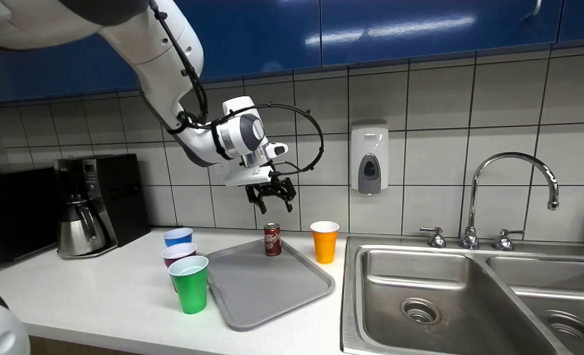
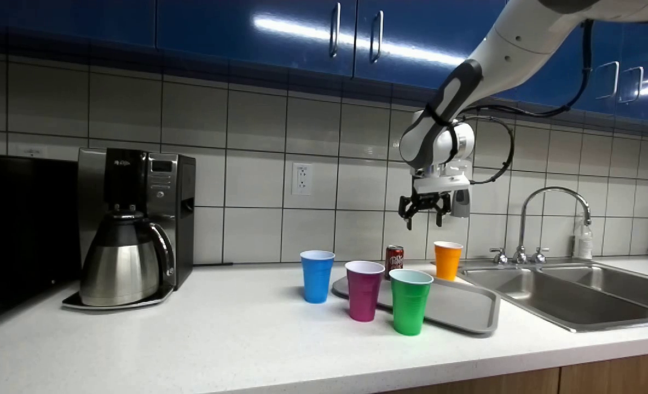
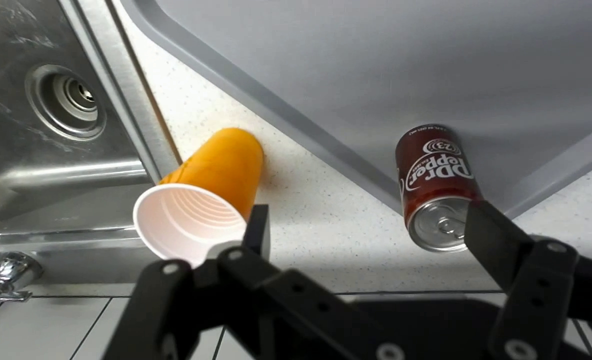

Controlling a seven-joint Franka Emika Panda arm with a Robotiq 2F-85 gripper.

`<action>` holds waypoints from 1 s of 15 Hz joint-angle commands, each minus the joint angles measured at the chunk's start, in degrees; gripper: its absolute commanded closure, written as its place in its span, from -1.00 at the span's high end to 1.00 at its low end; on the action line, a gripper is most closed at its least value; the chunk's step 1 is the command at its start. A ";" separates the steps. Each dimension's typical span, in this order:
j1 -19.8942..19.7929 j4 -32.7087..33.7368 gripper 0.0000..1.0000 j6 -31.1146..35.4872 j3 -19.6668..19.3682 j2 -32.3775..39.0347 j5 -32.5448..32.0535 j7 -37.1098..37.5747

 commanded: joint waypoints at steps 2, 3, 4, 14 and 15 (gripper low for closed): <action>1.01 -8.23 1.00 -1.10 1.07 -8.60 -4.21 4.96; 1.12 -9.27 1.00 -1.30 1.38 -9.76 -4.78 5.59; 1.18 -10.44 1.00 -1.50 1.80 -11.05 -5.25 6.33; 0.29 -19.38 1.00 -4.01 7.55 -21.82 -6.99 11.02; 0.22 -19.98 1.00 -4.33 8.14 -22.62 -6.91 11.30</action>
